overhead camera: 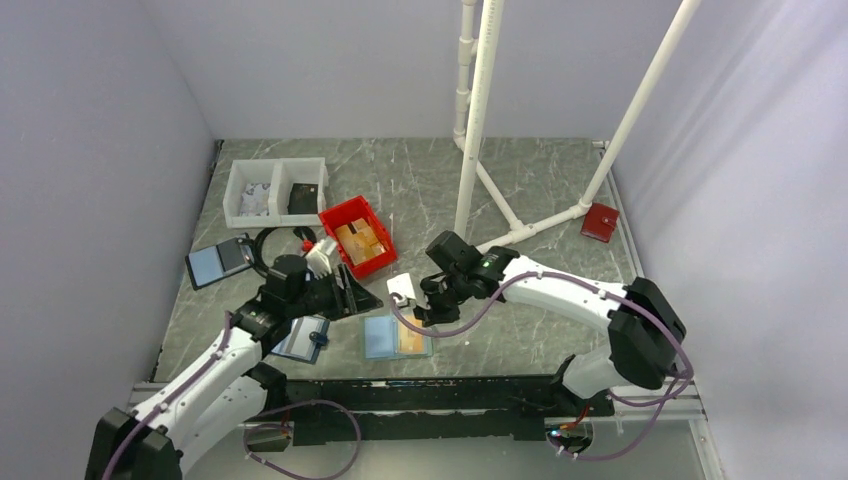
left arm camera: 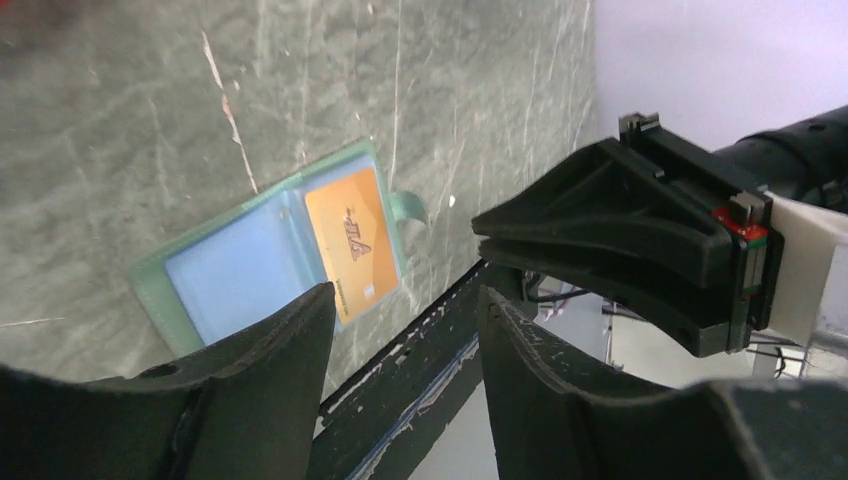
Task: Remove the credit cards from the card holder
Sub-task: Remove the credit card from the card holder.
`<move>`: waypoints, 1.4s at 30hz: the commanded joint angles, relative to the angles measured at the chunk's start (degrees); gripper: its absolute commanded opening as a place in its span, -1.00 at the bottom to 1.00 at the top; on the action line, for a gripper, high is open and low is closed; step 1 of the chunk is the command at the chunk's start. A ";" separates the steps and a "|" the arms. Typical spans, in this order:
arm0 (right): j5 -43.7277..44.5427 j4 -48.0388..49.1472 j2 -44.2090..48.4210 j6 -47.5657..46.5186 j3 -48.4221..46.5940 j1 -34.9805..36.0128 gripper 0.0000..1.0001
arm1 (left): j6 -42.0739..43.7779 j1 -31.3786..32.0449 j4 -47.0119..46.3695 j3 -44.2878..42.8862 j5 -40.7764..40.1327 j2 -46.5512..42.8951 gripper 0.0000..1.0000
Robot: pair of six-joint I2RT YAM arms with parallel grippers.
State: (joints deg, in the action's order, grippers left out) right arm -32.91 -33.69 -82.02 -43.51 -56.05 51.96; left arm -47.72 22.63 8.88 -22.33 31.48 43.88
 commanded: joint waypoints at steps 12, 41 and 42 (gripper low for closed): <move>-2.73 0.34 -7.43 6.50 -3.66 -1.08 -0.81 | -11.06 21.52 -22.74 6.80 -17.48 12.15 0.10; 0.67 -2.17 -19.86 8.61 -7.68 -1.31 -0.89 | -11.80 22.13 -40.42 13.27 -16.33 23.96 -0.14; 0.88 -2.67 -19.90 8.13 -7.81 -1.34 -0.90 | -11.93 22.06 -40.37 13.27 -16.48 24.26 -0.14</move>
State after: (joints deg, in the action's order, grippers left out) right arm -33.39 -34.37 -101.06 -33.43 -61.54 50.92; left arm -58.41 44.51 -26.59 -9.21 14.28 67.24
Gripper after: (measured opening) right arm 0.057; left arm 0.433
